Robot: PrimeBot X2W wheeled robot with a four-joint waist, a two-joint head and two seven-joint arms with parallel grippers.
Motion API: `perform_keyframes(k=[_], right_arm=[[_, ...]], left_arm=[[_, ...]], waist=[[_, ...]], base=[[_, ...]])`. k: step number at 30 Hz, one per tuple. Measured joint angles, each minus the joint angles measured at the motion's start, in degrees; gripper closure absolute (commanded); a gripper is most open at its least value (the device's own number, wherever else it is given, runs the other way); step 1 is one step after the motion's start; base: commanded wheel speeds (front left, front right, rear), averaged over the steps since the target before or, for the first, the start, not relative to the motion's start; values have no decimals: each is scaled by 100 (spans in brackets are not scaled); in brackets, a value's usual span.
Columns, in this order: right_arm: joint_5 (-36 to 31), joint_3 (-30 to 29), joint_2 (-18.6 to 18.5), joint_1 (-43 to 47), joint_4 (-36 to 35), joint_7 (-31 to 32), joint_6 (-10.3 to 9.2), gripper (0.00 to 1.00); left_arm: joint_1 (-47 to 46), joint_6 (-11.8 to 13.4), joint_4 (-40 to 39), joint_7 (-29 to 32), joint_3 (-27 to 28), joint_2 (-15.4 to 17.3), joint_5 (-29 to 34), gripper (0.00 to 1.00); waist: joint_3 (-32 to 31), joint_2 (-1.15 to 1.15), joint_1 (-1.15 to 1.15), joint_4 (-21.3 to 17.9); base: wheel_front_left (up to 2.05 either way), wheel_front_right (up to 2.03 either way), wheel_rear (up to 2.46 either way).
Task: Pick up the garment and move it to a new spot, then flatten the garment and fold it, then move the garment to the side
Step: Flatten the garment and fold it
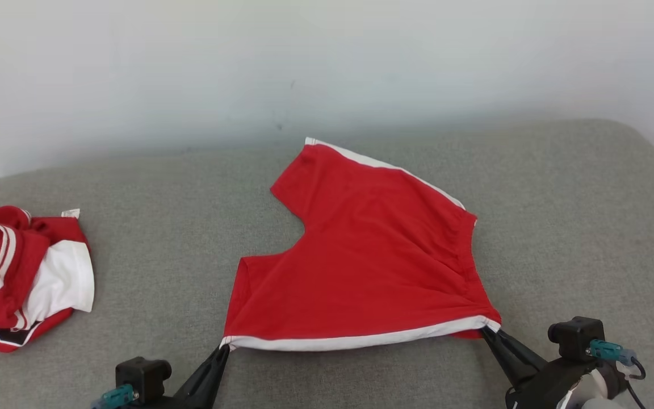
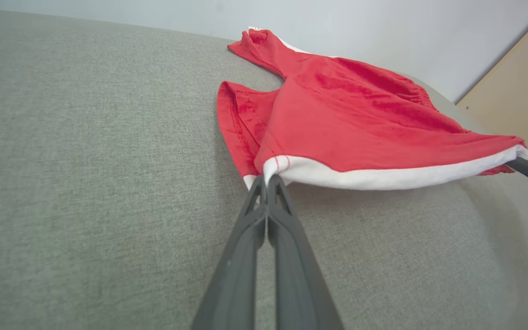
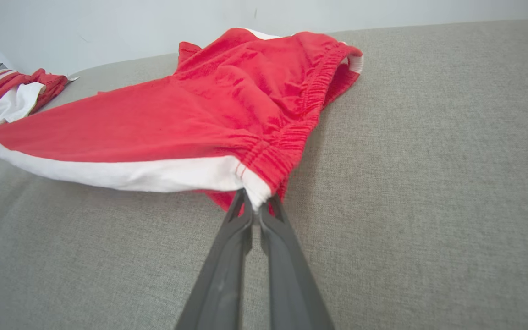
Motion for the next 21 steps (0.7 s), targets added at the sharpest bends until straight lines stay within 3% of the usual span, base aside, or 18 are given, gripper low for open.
perform_keyframes(k=[14,21], right_arm=[[-89,91,36,-242,-277,100,-73,100],[-114,56,0,-453,-230,257,-160,100]], left_arm=[[109,0,-223,143,151,129,-191,100],[-456,-21,-277,349,144,130,-186,100]], waist=[[367,0,2,-104],[711,1,2,-142]], base=[[0,0,0],[0,0,0]])
